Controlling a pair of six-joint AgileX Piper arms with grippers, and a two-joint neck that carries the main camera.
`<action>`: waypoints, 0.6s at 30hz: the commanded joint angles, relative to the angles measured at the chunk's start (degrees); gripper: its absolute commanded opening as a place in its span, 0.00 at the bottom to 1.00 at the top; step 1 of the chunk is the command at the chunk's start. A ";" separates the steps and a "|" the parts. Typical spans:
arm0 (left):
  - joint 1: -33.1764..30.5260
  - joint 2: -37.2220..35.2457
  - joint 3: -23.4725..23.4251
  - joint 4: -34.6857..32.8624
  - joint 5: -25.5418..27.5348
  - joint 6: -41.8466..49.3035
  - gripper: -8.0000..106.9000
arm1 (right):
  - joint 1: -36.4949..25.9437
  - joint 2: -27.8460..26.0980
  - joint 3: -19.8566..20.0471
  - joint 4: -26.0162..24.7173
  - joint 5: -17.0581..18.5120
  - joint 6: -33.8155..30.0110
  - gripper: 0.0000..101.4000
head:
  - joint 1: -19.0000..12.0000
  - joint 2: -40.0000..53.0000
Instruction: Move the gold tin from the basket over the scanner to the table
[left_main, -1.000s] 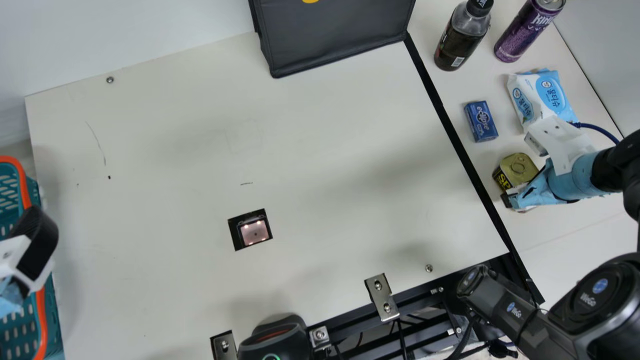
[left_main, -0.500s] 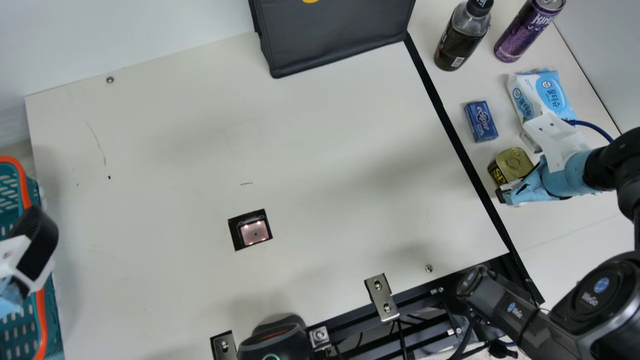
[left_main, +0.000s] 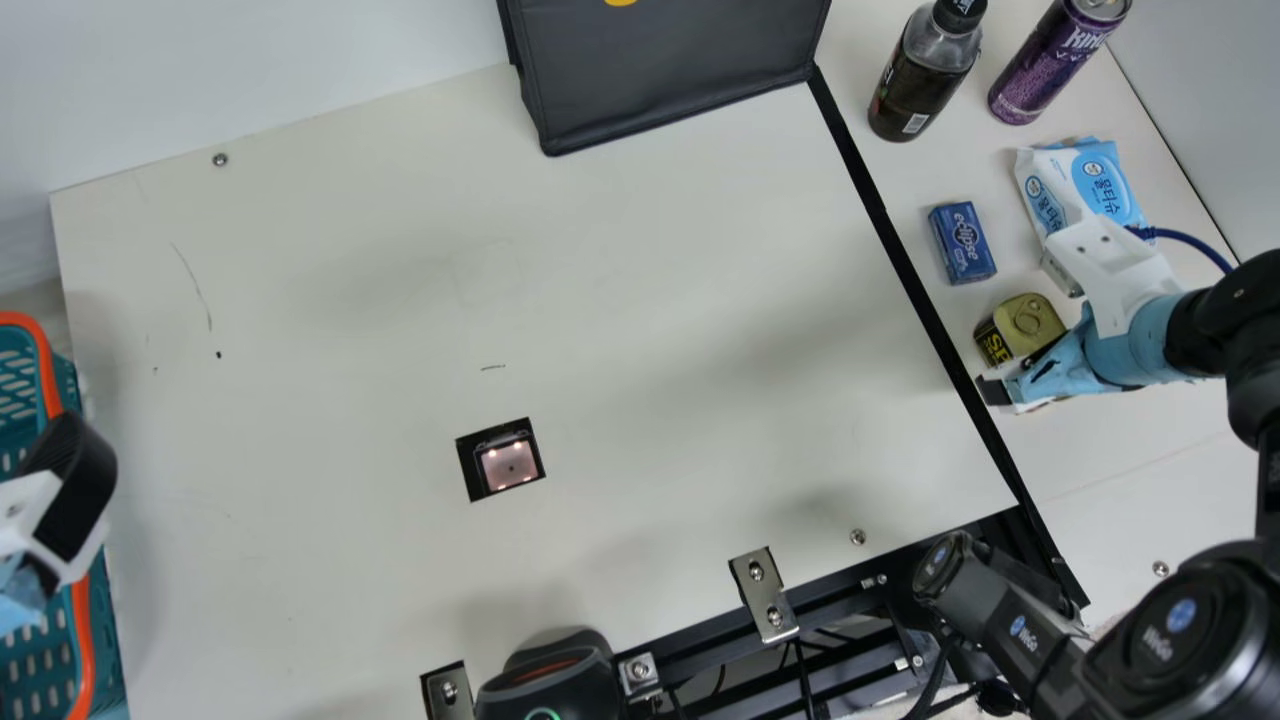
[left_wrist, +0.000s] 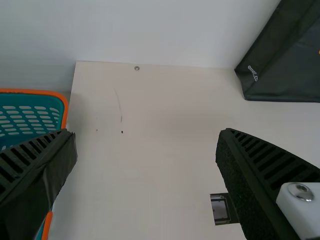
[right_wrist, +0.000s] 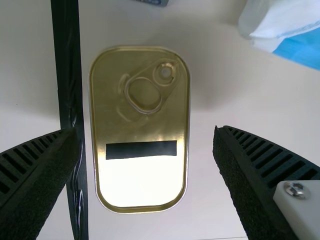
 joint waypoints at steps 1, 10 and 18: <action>0.00 0.00 0.00 0.00 0.00 0.00 0.85 | 0.81 -1.78 -0.42 -0.20 0.78 0.52 0.94 | -1.75 -0.13; 0.00 0.00 0.00 0.00 0.00 0.00 0.85 | 8.01 -10.49 -2.93 -0.45 3.58 4.56 0.94 | -1.75 -0.13; 0.00 0.00 0.00 0.00 0.00 0.00 0.85 | 18.91 -17.28 -5.05 -1.89 4.78 11.32 0.94 | -1.75 -0.13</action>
